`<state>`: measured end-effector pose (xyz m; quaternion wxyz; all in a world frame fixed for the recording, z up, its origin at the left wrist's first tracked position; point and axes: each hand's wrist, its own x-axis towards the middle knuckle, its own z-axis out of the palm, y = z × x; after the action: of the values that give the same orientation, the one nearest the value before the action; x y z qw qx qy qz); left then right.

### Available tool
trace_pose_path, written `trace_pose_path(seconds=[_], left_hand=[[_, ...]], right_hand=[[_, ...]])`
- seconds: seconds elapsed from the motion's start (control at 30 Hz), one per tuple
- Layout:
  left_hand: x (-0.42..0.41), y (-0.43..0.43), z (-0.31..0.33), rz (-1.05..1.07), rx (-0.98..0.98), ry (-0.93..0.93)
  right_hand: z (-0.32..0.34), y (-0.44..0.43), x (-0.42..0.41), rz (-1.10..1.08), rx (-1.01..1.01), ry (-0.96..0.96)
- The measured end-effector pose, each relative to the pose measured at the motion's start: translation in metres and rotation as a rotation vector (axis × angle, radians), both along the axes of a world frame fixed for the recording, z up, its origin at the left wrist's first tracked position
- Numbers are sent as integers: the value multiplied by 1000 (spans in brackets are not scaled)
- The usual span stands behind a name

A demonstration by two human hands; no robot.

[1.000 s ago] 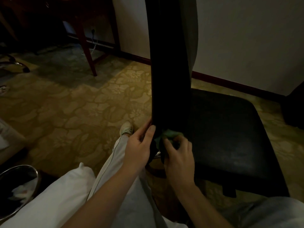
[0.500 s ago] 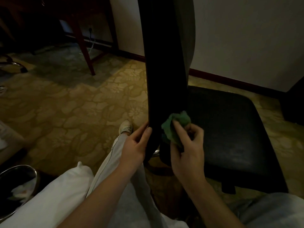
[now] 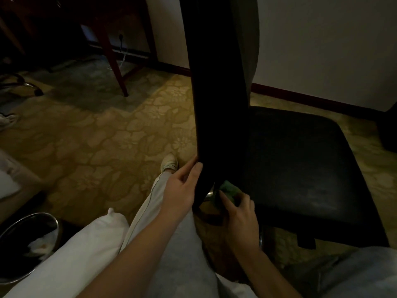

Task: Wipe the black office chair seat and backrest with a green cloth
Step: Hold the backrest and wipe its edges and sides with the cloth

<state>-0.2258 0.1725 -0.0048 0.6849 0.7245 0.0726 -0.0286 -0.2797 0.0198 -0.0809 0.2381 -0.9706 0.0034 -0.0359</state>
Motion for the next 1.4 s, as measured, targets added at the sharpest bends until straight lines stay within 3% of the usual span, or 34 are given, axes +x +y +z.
trace_pose_path(seconds=[0.13,0.3,0.43,0.57,0.8,0.9,1.1,1.23,1.3,1.4], left_hand=[[1,1,-4,15,28,-1],[2,3,-3,-12,-7,-1],[2,4,-8,-18,-81,12],[0,0,-3,20,-10,-3],[5,2,-4,19,26,13],[9,3,-6,18,16,28],[10,4,-11,17,-26,23],[8,4,-8,-12,-19,20],[7,3,-6,0,-5,6],[4,0,-3,13,15,-1]], right_hand=[[15,-8,-2,40,101,-75],[43,-3,3,40,318,-354],[52,15,9,19,405,-465],[27,30,16,-1,395,-319],[8,15,22,106,91,-47],[5,2,19,114,116,76],[30,0,19,-15,435,-89],[53,5,9,-5,611,-311],[52,12,9,-18,637,-373],[35,22,16,6,528,-239]])
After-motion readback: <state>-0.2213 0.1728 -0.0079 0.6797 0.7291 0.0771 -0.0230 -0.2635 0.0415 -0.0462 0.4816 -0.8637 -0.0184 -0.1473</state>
